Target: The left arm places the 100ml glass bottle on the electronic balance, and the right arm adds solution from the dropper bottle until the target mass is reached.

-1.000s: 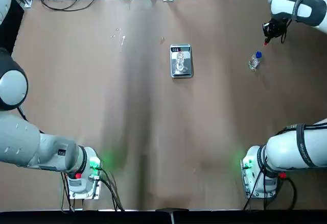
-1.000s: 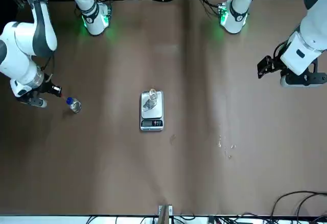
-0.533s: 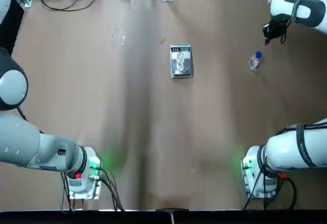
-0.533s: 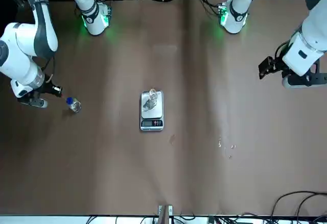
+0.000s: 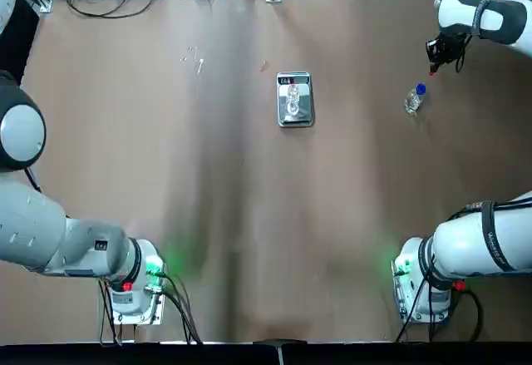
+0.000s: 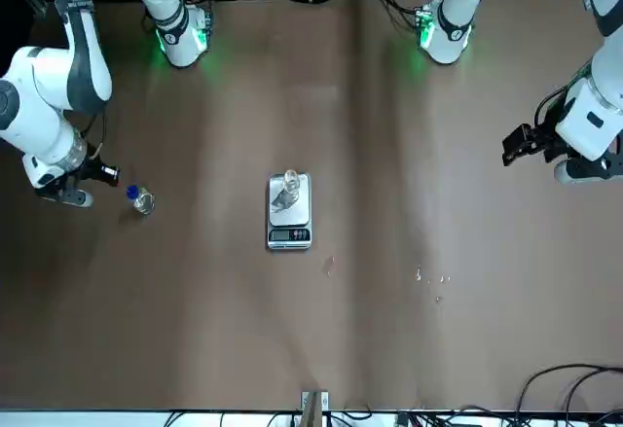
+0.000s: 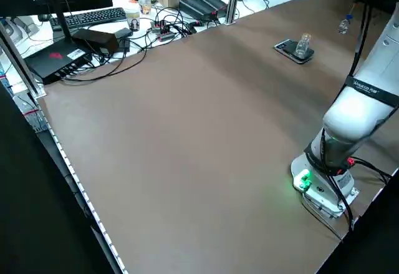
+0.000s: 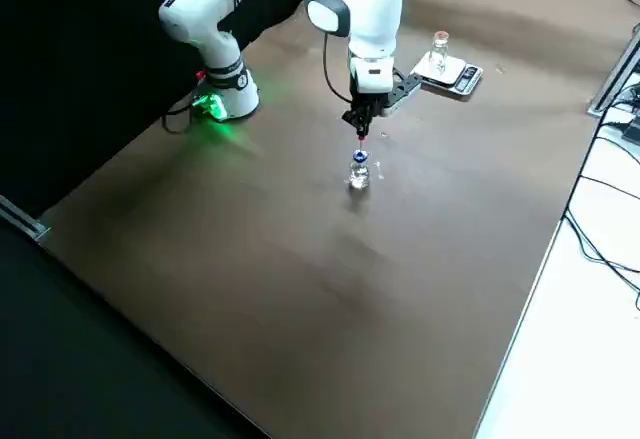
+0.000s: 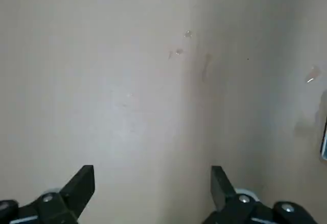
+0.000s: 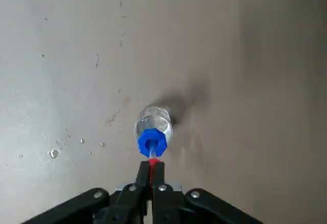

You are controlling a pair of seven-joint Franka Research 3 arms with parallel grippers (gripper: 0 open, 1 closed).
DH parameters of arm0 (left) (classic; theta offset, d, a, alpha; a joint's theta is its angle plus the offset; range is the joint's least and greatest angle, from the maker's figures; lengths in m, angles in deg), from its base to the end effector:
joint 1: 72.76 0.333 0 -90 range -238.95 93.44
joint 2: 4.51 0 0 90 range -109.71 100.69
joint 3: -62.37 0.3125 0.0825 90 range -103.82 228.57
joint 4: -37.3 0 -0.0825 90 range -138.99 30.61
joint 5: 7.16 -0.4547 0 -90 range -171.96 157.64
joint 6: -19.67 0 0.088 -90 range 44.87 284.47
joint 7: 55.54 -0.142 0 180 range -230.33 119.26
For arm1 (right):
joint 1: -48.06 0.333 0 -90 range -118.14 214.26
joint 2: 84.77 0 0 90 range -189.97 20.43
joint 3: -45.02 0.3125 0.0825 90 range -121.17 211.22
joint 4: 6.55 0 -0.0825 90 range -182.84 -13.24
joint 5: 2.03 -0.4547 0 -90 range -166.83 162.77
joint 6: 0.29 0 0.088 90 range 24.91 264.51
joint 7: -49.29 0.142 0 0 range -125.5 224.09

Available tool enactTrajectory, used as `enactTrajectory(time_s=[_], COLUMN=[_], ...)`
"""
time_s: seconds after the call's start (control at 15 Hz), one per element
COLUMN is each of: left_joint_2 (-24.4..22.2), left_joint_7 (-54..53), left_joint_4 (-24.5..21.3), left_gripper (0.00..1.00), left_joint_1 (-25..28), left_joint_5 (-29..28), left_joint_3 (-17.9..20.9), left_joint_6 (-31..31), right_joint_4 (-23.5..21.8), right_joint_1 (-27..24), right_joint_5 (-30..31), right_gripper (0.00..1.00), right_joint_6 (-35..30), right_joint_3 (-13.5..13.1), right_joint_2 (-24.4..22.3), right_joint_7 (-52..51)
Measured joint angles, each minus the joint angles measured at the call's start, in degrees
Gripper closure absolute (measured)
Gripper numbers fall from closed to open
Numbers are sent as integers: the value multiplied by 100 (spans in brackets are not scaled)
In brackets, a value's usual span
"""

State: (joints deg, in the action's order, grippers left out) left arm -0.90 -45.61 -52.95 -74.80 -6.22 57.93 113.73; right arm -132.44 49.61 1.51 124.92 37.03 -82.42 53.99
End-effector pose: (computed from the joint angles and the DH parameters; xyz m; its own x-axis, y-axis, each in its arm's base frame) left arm 0.6454 -0.0744 0.5498 0.9981 0.0615 -0.0001 0.0615 -0.9979 0.0216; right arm 0.5797 -0.0697 0.2791 0.9862 -0.1581 -0.0489 -0.1552 -0.9862 0.0584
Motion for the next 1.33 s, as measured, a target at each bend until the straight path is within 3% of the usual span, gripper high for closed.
enactTrajectory(time_s=[0.8,0.93,1.0,1.33], left_joint_2=[28,57,91,160], left_joint_7=[4,5,6,6], left_joint_4=[3,3,3,3], left_gripper=[0,0,0,0], left_joint_1=[-6,-5,-4,-3], left_joint_5=[47,47,47,47], left_joint_3=[-16,-15,-14,-12], left_joint_6=[31,31,32,83], right_joint_4=[-8,-8,-8,-7], right_joint_1=[0,0,0,0], right_joint_5=[1,1,1,2], right_gripper=[89,75,59,51], right_joint_6=[135,139,150,162], right_joint_3=[20,20,20,20], right_joint_2=[121,121,121,121], right_joint_7=[-13,-16,-49,-111])
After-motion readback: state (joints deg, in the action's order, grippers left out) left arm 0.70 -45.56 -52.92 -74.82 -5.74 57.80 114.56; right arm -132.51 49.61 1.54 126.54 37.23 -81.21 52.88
